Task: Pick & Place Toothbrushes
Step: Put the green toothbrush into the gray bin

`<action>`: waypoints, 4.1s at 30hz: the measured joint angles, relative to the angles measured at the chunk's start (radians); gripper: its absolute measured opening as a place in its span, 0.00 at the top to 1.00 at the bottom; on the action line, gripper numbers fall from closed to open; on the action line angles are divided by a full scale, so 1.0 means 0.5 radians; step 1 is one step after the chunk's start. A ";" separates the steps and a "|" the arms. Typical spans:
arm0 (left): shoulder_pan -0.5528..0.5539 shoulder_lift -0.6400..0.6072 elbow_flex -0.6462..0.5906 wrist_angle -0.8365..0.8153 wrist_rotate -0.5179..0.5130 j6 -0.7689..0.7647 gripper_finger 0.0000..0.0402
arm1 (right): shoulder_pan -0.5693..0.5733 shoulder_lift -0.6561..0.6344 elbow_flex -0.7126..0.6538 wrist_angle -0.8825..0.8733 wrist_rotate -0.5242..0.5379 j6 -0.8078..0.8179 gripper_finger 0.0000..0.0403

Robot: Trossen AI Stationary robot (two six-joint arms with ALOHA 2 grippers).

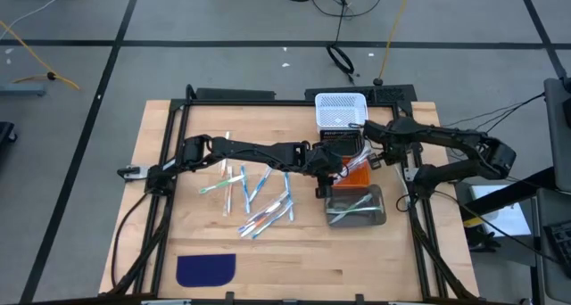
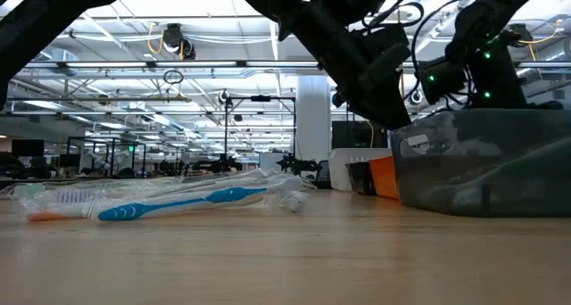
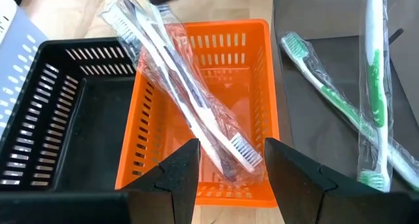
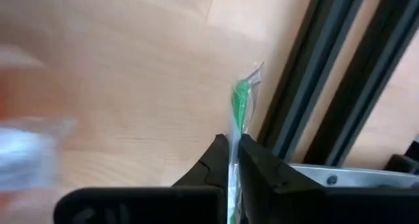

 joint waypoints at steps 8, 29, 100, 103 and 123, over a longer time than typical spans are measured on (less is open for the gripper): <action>0.000 0.000 0.000 0.023 0.000 -0.050 0.58 | -0.004 -0.043 0.289 -0.037 0.097 -0.110 0.98; 0.071 0.000 0.000 0.410 0.011 -0.314 0.58 | 0.241 -0.905 0.511 0.726 -0.287 -0.505 0.98; -0.157 0.000 0.000 0.197 0.542 -0.272 0.98 | 1.045 -1.168 0.509 0.780 -0.645 -0.667 0.80; -0.170 0.000 0.000 0.132 0.543 -0.267 0.98 | 1.045 -1.168 0.509 0.780 -0.633 -0.675 0.80; -0.170 0.000 0.000 -0.036 0.520 -0.198 0.87 | 1.043 -1.167 0.509 0.772 -0.424 -0.732 0.80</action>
